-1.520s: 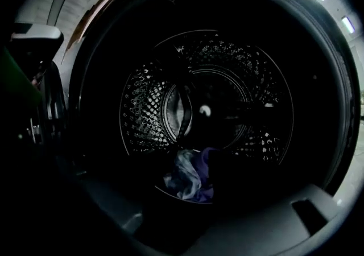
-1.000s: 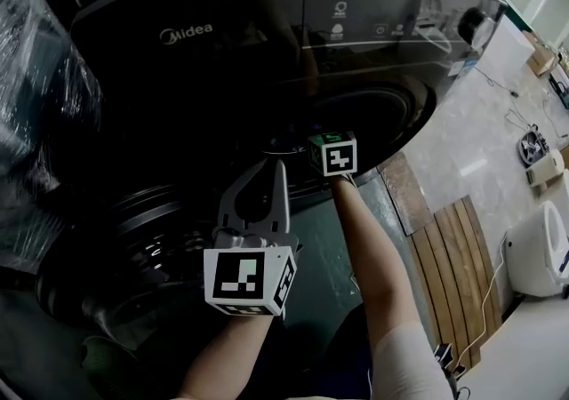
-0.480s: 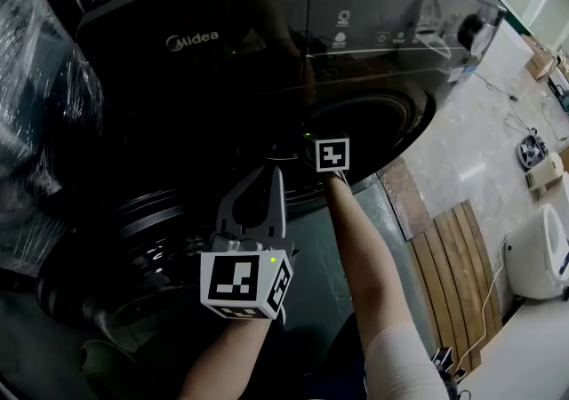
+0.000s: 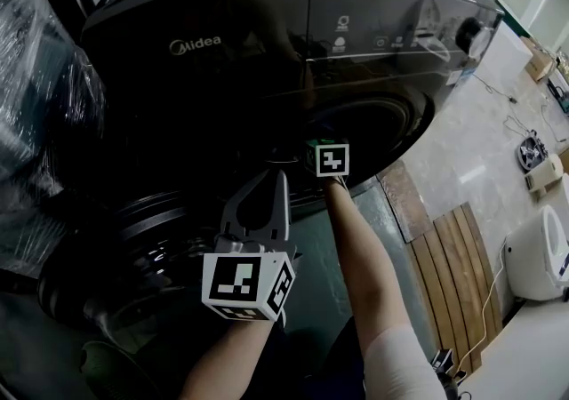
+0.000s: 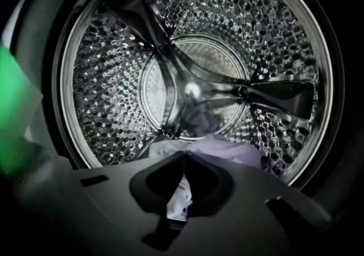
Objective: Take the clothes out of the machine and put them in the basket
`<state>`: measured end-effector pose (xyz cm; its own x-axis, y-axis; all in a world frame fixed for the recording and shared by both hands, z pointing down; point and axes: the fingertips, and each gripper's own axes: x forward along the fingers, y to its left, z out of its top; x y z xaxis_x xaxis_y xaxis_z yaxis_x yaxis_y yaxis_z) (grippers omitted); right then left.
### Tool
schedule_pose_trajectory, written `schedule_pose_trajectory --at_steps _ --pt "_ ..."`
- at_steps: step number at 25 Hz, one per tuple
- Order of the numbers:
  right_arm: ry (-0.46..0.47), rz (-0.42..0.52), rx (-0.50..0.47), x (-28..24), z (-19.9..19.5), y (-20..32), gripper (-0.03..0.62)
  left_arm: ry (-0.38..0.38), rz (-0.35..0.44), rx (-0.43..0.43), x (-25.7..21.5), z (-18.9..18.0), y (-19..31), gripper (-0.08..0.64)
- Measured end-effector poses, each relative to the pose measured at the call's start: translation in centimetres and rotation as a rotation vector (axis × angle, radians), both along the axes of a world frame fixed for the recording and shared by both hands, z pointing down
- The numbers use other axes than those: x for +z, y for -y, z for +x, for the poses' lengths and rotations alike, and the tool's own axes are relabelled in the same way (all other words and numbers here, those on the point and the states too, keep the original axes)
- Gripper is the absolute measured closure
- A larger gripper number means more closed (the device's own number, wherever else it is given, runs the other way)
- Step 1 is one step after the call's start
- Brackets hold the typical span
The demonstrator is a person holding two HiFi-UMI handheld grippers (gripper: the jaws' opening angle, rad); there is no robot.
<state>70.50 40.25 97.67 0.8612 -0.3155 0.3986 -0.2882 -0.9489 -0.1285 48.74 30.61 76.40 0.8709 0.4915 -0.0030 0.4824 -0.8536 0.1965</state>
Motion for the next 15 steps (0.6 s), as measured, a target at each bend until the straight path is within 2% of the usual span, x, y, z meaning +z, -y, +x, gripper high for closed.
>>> schedule_pose_trajectory --at_steps 11,15 --pt "-0.037 0.028 0.012 -1.1 -1.5 -0.9 0.578 -0.014 0.001 -0.006 -0.3 -0.4 -0.4 0.537" --pt "-0.062 0.059 0.0 -2.1 -2.5 -1.2 0.578 -0.046 0.041 -0.004 -0.6 -1.2 -1.0 0.537"
